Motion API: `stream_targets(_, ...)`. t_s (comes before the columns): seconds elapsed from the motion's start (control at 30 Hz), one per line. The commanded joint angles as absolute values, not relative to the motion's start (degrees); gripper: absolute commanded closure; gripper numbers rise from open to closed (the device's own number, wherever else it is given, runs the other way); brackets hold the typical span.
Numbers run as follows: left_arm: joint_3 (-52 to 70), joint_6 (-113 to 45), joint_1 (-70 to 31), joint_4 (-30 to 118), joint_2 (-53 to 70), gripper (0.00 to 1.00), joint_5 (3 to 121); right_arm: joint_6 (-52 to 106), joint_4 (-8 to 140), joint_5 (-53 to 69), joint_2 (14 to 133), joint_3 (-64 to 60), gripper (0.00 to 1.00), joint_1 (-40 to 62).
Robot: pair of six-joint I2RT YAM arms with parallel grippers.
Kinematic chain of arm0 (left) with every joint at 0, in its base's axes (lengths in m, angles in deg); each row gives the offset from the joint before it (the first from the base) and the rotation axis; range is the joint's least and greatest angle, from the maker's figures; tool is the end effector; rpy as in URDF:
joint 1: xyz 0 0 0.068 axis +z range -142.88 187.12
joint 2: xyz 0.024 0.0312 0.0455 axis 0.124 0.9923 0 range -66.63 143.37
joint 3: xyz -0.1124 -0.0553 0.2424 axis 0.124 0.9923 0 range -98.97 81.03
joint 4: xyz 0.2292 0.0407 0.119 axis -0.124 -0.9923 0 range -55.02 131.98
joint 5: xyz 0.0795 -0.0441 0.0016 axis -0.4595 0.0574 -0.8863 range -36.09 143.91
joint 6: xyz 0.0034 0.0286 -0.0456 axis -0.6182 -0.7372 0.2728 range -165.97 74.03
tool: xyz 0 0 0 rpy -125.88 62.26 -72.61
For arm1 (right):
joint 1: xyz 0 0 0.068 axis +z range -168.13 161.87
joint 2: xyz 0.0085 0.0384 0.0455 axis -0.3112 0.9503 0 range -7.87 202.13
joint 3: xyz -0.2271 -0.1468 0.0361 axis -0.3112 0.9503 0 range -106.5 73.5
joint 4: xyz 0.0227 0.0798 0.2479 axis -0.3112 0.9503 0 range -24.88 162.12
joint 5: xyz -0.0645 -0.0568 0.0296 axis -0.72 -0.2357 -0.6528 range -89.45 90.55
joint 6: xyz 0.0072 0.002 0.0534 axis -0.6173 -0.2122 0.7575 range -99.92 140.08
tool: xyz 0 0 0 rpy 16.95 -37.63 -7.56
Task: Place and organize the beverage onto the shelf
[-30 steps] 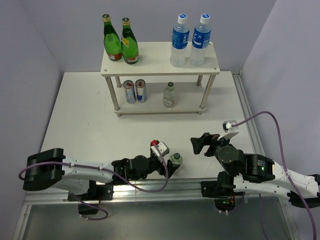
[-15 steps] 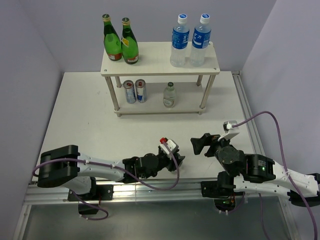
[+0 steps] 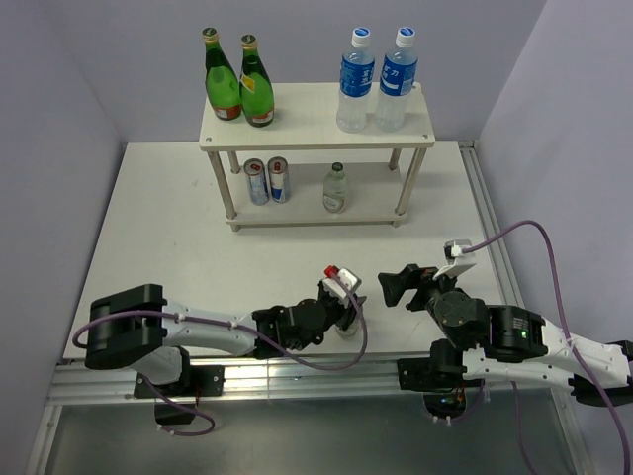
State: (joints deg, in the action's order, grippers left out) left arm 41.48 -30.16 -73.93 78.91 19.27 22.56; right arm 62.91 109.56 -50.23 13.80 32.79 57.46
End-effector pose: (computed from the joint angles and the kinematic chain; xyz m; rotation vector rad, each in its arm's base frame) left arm 0.0676 -0.3099 0.2239 0.5845 1.6750 -0.7731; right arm 0.0452 0.0646 0.3062 0.0104 1.8804 0.5407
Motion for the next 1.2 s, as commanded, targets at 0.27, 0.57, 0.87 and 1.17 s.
stream_targets(0.27, 16.54, -37.53, -59.61, 75.48, 28.45, 1.0, 29.39, 66.04, 111.52, -54.2, 13.4, 31.58, 0.0, 59.56)
stream_targets(0.57, -4.73, -39.9, -51.16, 69.67, 39.7, 1.0, 32.82, 67.28, 112.49, -55.26, 12.0, 31.58, 0.0, 61.41)
stream_targets(0.87, -18.37, -38.76, -45.53, 68.43, 50.17, 1.0, 34.58, 68.51, 113.54, -56.4, 11.21, 31.4, 0.0, 63.25)
stream_targets(1.17, -23.38, -39.46, -43.85, 71.42, 56.5, 1.0, 32.64, 71.14, 115.48, -58.42, 11.03, 31.14, 0.0, 66.42)
